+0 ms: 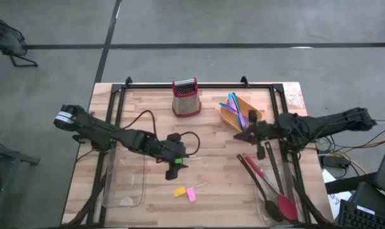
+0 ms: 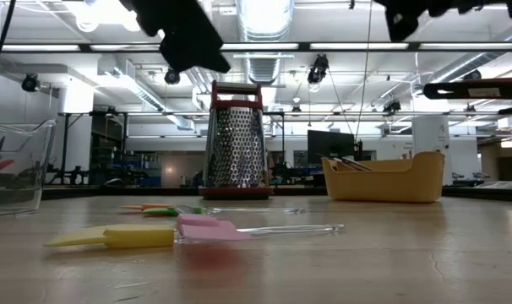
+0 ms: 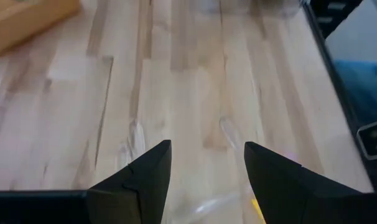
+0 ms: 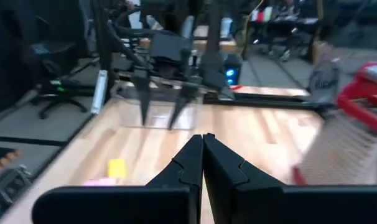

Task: Pick & Place Kitchen Items
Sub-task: Put the pink spatula into the left transparent bin

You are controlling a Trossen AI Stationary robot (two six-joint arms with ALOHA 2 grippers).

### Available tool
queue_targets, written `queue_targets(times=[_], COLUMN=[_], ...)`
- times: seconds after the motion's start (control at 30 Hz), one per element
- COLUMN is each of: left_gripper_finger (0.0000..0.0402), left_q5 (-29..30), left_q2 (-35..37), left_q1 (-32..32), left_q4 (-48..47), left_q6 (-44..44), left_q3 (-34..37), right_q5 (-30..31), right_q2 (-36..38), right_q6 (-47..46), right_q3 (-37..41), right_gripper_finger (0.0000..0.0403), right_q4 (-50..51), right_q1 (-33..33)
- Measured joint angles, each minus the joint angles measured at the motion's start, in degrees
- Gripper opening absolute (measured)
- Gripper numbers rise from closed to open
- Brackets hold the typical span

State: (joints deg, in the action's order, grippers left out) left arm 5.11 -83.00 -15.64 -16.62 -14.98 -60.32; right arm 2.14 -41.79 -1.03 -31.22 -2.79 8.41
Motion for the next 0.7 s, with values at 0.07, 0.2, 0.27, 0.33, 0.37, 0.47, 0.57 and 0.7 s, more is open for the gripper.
queue_targets(times=[0.07,0.2,0.27,0.33,0.37,0.47,0.57,0.7], left_gripper_finger=[0.0209,0.0209,0.0207,0.0204,0.0203,0.0200,0.0196,0.0188], left_q5=[-0.48,-2.57,-2.83,-3.51,-4.18,-4.58,-4.66,-4.70], left_q2=[0.00,-0.75,-1.42,-2.44,-3.21,-5.82,-8.13,-10.67], left_q1=[0.00,-0.72,-1.72,-2.57,-2.90,-4.23,-5.20,-5.20], left_q4=[0.21,1.93,3.66,6.01,6.73,7.80,9.69,10.01], left_q6=[-0.11,0.81,3.91,6.27,7.06,12.49,17.10,17.89], left_q3=[1.51,4.83,6.64,7.63,7.86,7.90,7.32,6.02], right_q5=[1.40,3.42,-0.46,-4.54,-5.65,-6.43,-6.78,-6.74], right_q2=[3.92,11.68,15.44,19.01,20.71,25.07,28.77,32.55], right_q6=[0.49,1.86,4.90,4.21,2.89,1.44,2.75,1.74], right_q3=[3.00,8.47,10.03,11.88,12.76,15.00,16.67,18.33], right_gripper_finger=[0.0008,0.0008,0.0008,0.0008,0.0008,0.0008,0.0008,0.0008], right_q4=[-1.78,-4.50,-2.99,-2.26,-2.22,-2.12,-1.69,-0.74], right_q1=[-0.87,-1.65,-1.79,-1.84,-1.85,-1.89,-1.87,-1.85])
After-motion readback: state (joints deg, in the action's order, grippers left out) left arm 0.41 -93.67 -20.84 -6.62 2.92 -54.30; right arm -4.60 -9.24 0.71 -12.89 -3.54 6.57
